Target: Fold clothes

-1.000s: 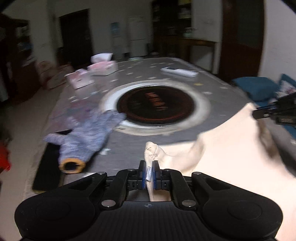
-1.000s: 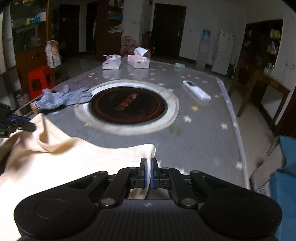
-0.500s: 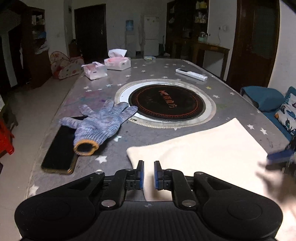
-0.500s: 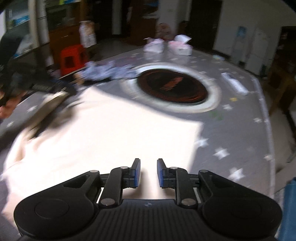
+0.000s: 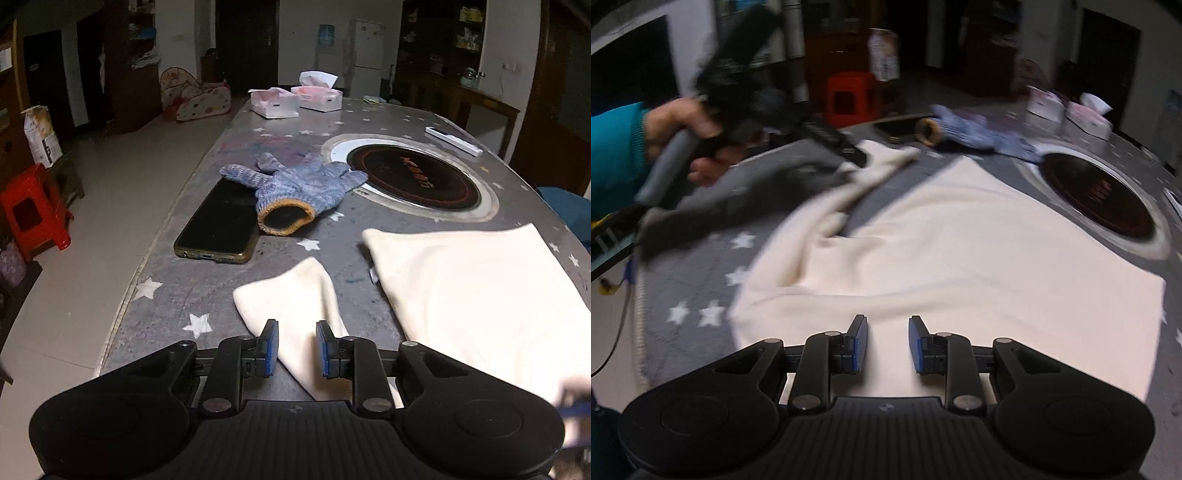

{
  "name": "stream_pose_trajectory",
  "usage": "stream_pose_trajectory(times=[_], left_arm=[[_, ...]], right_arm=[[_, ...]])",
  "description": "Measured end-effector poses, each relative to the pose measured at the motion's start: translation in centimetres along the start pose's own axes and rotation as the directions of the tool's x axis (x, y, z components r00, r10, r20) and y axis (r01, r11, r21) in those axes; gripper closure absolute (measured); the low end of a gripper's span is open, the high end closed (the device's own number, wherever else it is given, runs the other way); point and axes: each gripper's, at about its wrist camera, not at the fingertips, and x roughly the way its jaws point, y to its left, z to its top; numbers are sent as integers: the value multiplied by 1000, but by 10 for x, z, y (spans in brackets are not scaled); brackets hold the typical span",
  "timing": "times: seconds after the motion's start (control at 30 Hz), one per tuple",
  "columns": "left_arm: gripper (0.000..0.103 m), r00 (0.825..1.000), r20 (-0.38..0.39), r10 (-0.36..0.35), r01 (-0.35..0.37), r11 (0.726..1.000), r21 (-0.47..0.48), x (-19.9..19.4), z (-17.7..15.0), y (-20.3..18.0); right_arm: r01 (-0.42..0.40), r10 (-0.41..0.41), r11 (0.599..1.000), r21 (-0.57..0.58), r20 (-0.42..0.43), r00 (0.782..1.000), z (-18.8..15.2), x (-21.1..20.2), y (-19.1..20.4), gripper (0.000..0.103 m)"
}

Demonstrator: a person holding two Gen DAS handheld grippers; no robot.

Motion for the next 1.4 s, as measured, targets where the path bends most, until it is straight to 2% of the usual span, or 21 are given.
stream_pose_trajectory(times=[0.17, 0.37, 0.5, 0.6, 0.63, 0.7, 0.8, 0.9, 0.97, 1.13, 1.2, 1.33, 1.4], left_arm=[[62, 1000, 9, -27, 27, 1000, 3, 10, 9, -8], [64, 1000, -11, -19, 20, 999, 27, 24, 11, -20], [64, 999, 2, -45, 44, 999, 15, 18, 11, -19], [64, 999, -4, -32, 32, 999, 36, 20, 11, -22], [66, 999, -14, -29, 30, 999, 39, 22, 11, -22], [87, 999, -31, -20, 21, 999, 44, 26, 9, -22], [99, 1000, -8, -8, 8, 1000, 29, 20, 5, -17], [100, 999, 37, 3, -3, 1000, -17, 2, 1, -7], [100, 995, 98, -2, 9, 998, -70, -23, -3, 4], [100, 963, 268, -14, 57, 986, -155, -92, -30, 31], [100, 965, 261, 14, 30, 986, -163, -103, -46, 42], [100, 983, 139, 123, -98, 980, -173, -97, -78, 59], [100, 984, 99, 148, -128, 974, -187, -95, -90, 67]], right_arm=[[-39, 40, 998, -42, 32, 999, 2, -9, 20, 79], [-71, 74, 996, -46, 68, 995, 5, -20, 31, 78], [-83, 89, 994, -65, 88, 992, 6, -26, 40, 78], [-92, 99, 993, -81, 96, 990, 8, -23, 47, 77], [-94, 102, 992, -87, 98, 990, 9, -22, 49, 77], [-88, 99, 990, -107, 98, 990, 10, -18, 54, 77], [-76, 89, 988, -135, 95, 991, 11, -12, 62, 75], [-64, 78, 986, -152, 88, 993, 12, -6, 67, 74], [-69, 82, 986, -151, 82, 993, 11, -4, 68, 74], [-100, 112, 983, -155, 69, 991, 8, -2, 73, 71], [-121, 131, 980, -156, 58, 990, 7, -1, 76, 71], [-164, 170, 974, -154, 30, 985, 4, 3, 81, 71], [-173, 179, 973, -153, 31, 983, 1, -2, 83, 71]])
